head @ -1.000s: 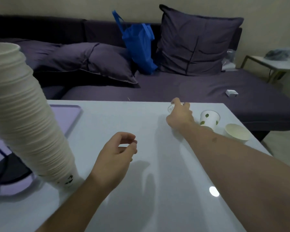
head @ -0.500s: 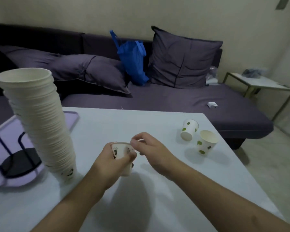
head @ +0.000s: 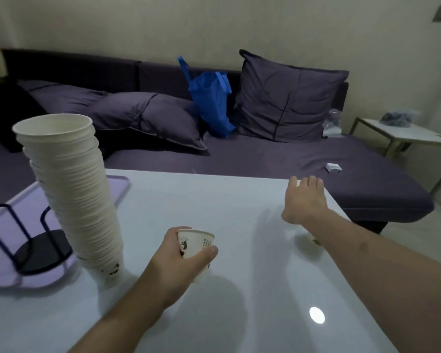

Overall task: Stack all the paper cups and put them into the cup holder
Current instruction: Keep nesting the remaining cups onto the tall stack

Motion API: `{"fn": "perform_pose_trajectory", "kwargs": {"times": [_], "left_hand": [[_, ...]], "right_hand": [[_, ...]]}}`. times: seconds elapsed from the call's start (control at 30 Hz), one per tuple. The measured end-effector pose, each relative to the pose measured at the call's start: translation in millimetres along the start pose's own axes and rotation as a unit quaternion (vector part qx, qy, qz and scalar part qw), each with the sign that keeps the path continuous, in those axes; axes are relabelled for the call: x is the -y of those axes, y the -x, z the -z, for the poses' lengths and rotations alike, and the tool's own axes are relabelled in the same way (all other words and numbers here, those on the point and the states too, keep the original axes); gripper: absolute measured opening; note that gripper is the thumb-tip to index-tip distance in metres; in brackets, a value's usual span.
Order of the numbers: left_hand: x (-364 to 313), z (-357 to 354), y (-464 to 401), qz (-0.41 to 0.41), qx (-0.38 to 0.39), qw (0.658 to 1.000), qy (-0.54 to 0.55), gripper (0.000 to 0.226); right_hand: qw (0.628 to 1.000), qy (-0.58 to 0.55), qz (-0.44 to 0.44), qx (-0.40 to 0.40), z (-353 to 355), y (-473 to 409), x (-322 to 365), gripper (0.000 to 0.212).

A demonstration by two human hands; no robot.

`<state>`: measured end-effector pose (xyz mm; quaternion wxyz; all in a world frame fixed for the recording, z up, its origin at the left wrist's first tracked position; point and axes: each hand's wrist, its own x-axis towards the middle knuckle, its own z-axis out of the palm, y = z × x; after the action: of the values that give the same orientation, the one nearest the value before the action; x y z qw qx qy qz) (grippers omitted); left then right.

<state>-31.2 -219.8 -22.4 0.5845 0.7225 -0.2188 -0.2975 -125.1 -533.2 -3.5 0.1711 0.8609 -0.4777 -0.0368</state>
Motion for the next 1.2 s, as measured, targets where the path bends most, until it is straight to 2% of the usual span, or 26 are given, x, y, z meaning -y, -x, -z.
{"fn": "perform_pose_trajectory", "kwargs": {"times": [0.1,0.2,0.27,0.33,0.4,0.47,0.53,0.63,0.73,0.8,0.87,0.9,0.97,1.07,1.2], "left_hand": [[2.1,-0.4,-5.1,0.000,0.002,1.000,0.012,0.044],[1.8,-2.0,-9.1,0.002,0.001,1.000,0.020,0.042],[1.4,-3.5,-10.9,0.004,0.000,1.000,0.023,0.041],[-1.4,-2.8,-9.2,0.005,0.001,1.000,0.025,0.042],[-4.4,-1.9,-7.0,0.004,0.005,0.999,0.033,0.042],[-11.0,2.2,0.6,-0.006,0.013,0.998,0.063,0.038],[-19.6,8.7,11.8,-0.009,0.021,0.993,0.113,0.043],[-31.9,22.9,31.0,-0.006,0.042,0.983,0.178,0.056],[-45.4,40.5,54.4,-0.036,0.059,0.980,0.185,0.054],[-55.6,51.9,68.6,-0.071,0.060,0.983,0.161,0.051],[-67.7,63.3,81.2,-0.102,0.054,0.982,0.146,0.051],[-73.9,68.5,87.1,-0.117,0.048,0.982,0.139,0.051],[-86.5,77.7,97.0,-0.154,0.032,0.982,0.109,0.052],[-109.5,91.7,107.1,-0.223,0.014,0.971,0.080,0.047],[-149.4,121.1,104.8,-0.298,-0.072,0.948,0.079,0.049]], "right_hand": [[1.000,0.021,0.013,0.014,-8.4,-11.3,3.9,0.070],[0.999,0.023,0.038,-0.016,-8.9,-11.2,9.9,0.065],[0.995,-0.020,0.083,-0.047,-4.6,-4.2,14.5,0.067],[0.978,-0.137,0.142,-0.064,6.2,11.7,22.7,0.074],[0.926,-0.326,0.181,-0.050,23.9,37.2,32.2,0.086],[0.864,-0.459,0.204,-0.037,43.9,70.5,42.3,0.093],[0.815,-0.532,0.228,-0.035,58.6,104.9,51.6,0.092],[0.731,-0.636,0.246,0.035,79.4,152.5,62.6,0.088],[0.683,-0.663,0.289,0.100,98.7,185.6,65.5,0.088],[0.626,-0.705,0.304,0.133,112.5,196.7,62.2,0.078],[0.563,-0.761,0.280,0.160,128.7,203.3,62.1,0.055],[0.557,-0.771,0.267,0.153,137.4,206.1,63.8,0.042],[0.578,-0.773,0.241,0.102,154.0,211.1,69.2,0.028],[0.568,-0.799,0.197,0.030,178.6,218.6,76.1,0.027],[0.547,-0.823,0.154,0.005,194.7,230.2,84.1,0.027]]}}
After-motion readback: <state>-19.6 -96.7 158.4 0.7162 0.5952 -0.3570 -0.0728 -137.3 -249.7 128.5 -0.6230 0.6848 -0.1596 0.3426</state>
